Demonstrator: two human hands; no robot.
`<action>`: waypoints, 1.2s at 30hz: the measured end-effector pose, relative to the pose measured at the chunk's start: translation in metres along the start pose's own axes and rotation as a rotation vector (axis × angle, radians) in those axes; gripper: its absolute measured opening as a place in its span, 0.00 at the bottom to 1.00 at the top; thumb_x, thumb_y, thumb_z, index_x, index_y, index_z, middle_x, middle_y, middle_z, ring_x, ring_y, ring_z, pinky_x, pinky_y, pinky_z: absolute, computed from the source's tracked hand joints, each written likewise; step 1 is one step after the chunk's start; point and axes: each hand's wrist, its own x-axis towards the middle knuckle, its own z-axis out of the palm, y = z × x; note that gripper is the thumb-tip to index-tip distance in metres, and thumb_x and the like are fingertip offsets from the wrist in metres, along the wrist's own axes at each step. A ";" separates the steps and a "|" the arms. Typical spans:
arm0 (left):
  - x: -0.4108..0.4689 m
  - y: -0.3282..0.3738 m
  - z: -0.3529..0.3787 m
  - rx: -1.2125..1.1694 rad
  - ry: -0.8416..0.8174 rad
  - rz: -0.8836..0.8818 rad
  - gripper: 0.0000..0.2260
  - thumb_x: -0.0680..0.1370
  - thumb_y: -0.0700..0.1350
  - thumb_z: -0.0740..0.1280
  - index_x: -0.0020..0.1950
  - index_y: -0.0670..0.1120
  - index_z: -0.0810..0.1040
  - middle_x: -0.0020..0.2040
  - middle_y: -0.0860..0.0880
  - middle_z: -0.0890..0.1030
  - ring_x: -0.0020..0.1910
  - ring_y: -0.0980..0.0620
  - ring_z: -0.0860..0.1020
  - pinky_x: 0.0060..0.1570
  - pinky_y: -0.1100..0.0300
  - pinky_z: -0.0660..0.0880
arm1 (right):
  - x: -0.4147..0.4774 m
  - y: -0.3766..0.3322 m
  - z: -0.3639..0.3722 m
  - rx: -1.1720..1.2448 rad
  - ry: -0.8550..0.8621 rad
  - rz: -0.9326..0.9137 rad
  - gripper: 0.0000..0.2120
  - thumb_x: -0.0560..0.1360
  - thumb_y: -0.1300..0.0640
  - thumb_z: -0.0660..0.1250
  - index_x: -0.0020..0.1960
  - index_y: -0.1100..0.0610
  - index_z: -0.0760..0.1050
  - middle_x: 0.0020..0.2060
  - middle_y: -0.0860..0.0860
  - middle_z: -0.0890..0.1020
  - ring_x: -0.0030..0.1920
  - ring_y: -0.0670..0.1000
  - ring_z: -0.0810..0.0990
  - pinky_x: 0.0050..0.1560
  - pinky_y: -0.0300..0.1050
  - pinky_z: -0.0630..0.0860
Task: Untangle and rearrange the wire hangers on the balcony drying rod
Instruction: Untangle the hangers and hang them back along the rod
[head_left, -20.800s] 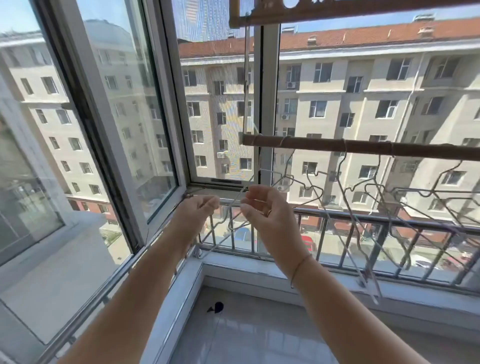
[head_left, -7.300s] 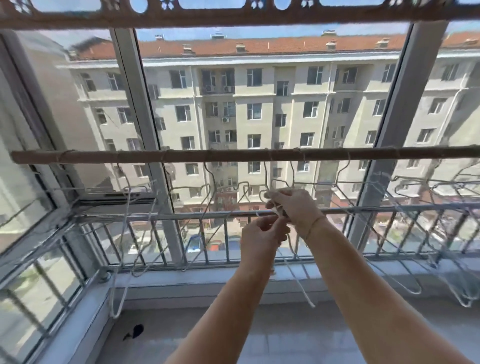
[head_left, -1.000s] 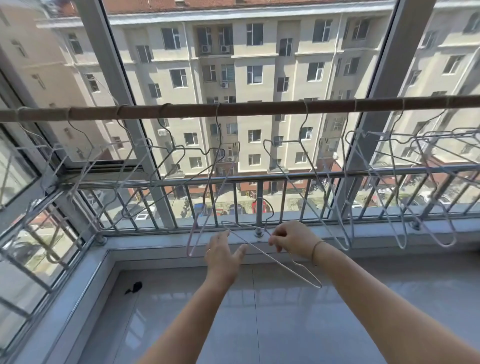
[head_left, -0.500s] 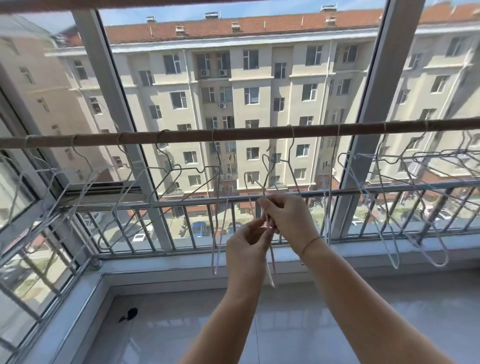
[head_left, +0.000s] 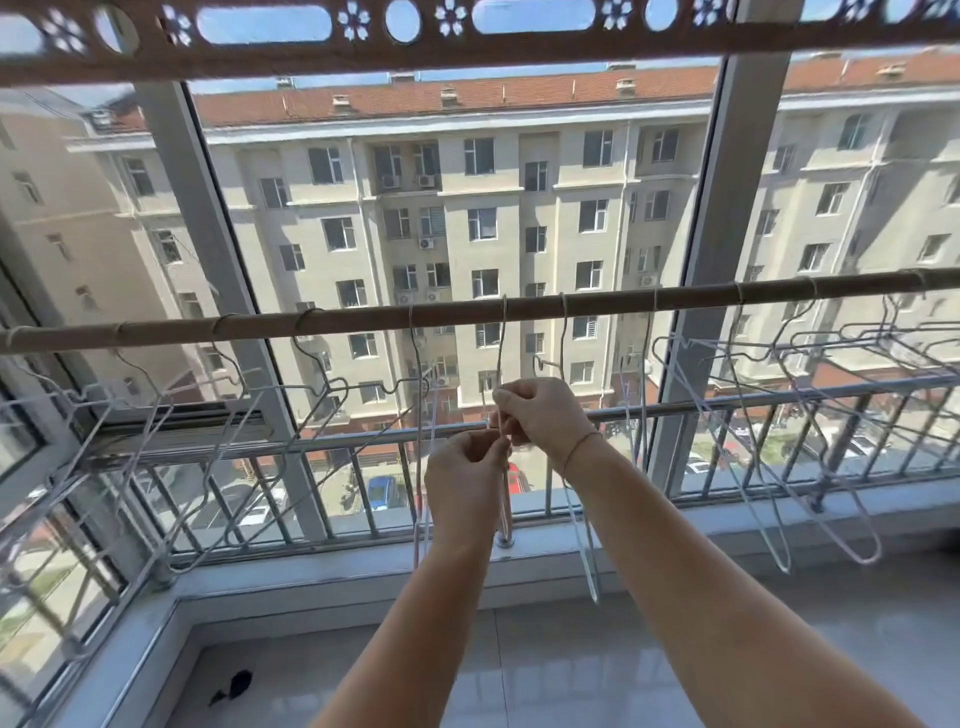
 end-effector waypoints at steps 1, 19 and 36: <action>-0.001 -0.003 0.000 0.007 -0.005 -0.012 0.03 0.73 0.40 0.70 0.45 0.44 0.83 0.38 0.45 0.84 0.35 0.51 0.79 0.43 0.55 0.76 | -0.003 0.001 -0.002 0.012 -0.006 -0.002 0.09 0.75 0.60 0.65 0.37 0.56 0.77 0.31 0.57 0.80 0.26 0.48 0.76 0.26 0.35 0.73; -0.068 0.057 0.111 0.208 -0.210 0.341 0.20 0.75 0.49 0.68 0.65 0.45 0.74 0.60 0.49 0.79 0.58 0.55 0.76 0.58 0.64 0.71 | -0.054 -0.004 -0.172 -0.305 0.482 -0.211 0.10 0.75 0.61 0.66 0.54 0.63 0.78 0.45 0.58 0.83 0.43 0.53 0.81 0.47 0.44 0.79; -0.067 0.008 0.174 0.057 0.035 -0.027 0.06 0.77 0.44 0.66 0.45 0.46 0.82 0.34 0.52 0.82 0.33 0.58 0.77 0.34 0.65 0.71 | 0.001 0.036 -0.174 0.099 0.011 0.062 0.04 0.73 0.62 0.68 0.40 0.57 0.78 0.32 0.52 0.79 0.27 0.45 0.72 0.24 0.33 0.69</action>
